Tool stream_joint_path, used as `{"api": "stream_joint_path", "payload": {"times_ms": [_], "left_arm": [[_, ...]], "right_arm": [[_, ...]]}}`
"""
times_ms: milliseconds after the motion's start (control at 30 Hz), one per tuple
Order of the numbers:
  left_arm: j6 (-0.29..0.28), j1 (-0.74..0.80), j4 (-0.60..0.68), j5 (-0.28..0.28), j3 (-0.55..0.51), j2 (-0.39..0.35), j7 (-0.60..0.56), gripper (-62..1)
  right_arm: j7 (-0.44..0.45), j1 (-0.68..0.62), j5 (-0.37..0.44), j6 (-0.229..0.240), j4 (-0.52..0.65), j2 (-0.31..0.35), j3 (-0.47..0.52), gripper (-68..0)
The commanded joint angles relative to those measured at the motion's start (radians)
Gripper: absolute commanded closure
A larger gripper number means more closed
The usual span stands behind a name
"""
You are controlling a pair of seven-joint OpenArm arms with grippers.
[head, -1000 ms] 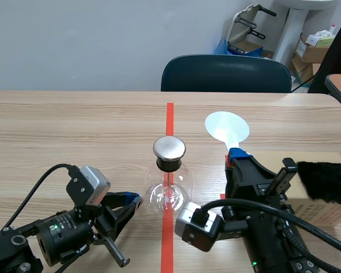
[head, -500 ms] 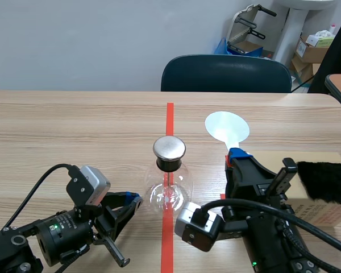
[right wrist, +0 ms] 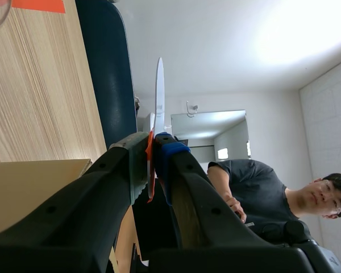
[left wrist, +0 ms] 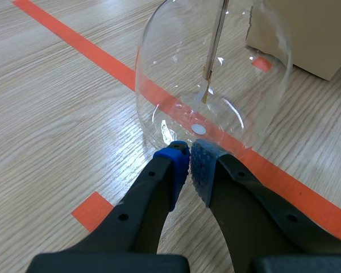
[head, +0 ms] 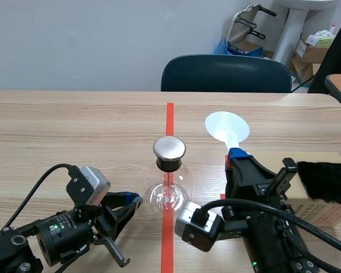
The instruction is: Do the electroscope experiment
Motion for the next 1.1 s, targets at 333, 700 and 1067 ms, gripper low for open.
{"api": "stream_joint_path", "payload": {"times_ms": [333, 700, 1067], "left_arm": [[-0.002, -0.005, 0.018, -0.006, -0.005, 0.005, -0.014, -5.9], [-0.002, -0.005, 0.018, -0.006, -0.005, 0.005, -0.014, -5.9], [-0.002, -0.005, 0.018, -0.006, -0.005, 0.005, -0.032, -5.9]], "right_arm": [[-0.003, 0.012, -0.003, -0.012, 0.024, 0.002, 0.001, -2.0], [-0.004, 0.012, -0.003, -0.012, 0.024, 0.002, 0.001, -2.0], [-0.003, 0.012, -0.003, -0.012, 0.024, 0.002, 0.001, -2.0]]}}
